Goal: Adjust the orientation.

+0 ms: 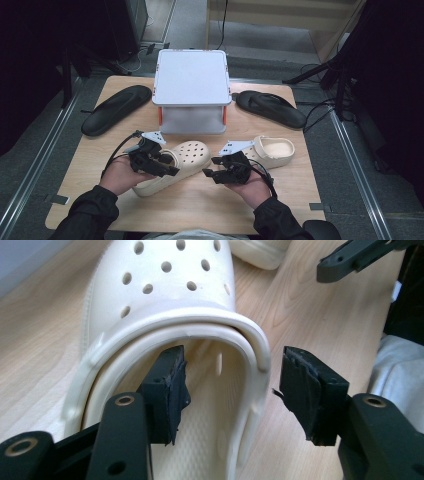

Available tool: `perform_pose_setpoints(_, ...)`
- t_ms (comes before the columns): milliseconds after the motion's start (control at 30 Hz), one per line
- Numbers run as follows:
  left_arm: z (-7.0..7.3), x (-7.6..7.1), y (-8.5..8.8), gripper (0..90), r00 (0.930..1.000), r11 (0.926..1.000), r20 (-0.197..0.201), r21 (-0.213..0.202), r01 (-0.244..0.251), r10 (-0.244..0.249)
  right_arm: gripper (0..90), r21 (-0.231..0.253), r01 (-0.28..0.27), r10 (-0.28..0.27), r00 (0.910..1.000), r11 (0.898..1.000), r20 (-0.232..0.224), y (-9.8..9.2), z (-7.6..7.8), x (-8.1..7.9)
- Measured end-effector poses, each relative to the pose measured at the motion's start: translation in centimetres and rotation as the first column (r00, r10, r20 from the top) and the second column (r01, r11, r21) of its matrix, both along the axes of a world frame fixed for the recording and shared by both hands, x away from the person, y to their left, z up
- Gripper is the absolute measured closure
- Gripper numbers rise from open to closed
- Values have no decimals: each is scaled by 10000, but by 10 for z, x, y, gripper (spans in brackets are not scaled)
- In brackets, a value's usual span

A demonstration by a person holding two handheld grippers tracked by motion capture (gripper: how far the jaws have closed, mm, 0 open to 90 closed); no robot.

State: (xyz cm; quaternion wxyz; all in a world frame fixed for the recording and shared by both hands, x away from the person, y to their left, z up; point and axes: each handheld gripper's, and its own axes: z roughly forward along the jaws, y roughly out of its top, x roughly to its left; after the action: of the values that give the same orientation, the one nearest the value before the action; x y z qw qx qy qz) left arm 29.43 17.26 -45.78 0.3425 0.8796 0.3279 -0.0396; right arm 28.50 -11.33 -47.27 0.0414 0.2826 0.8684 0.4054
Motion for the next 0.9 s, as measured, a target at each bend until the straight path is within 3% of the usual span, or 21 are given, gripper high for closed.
perform_pose_setpoints(67,5,-2,4,436,9996,10000,272,37,-12,11,480,-46,34,-34,10000,10000,-13,2,0,-1)
perform_pose_setpoints(133,10,-4,8,419,9998,9999,127,-14,163,-163,480,-71,56,-56,10000,10000,-1,3,0,-1)
perform_pose_setpoints(233,14,-6,13,397,9983,9983,328,342,472,-483,481,-72,96,-97,9999,9999,-51,5,0,-2)
perform_pose_setpoints(267,17,-6,19,418,9961,9980,729,428,473,-503,482,-91,111,-112,9999,9999,-108,7,-1,-3)
perform_pose_setpoints(333,17,-3,26,450,9980,9994,562,234,266,-279,485,-98,113,-115,9998,9999,-185,8,-3,-5)
perform_pose_setpoints(500,12,6,41,609,9979,10000,649,-45,-35,38,501,-133,144,-145,9998,9998,-122,11,-4,-7)
perform_pose_setpoints(667,10,10,59,618,9966,9983,625,-239,-525,539,547,8,152,-152,9986,9999,-502,13,-5,-8)
perform_pose_setpoints(767,7,13,70,693,9940,9959,704,-413,-810,838,559,-68,137,-140,9987,9999,-489,13,-7,-9)
perform_pose_setpoints(900,5,18,79,844,9915,9946,902,-521,-897,942,654,41,175,-173,9989,9998,-443,17,-8,-7)
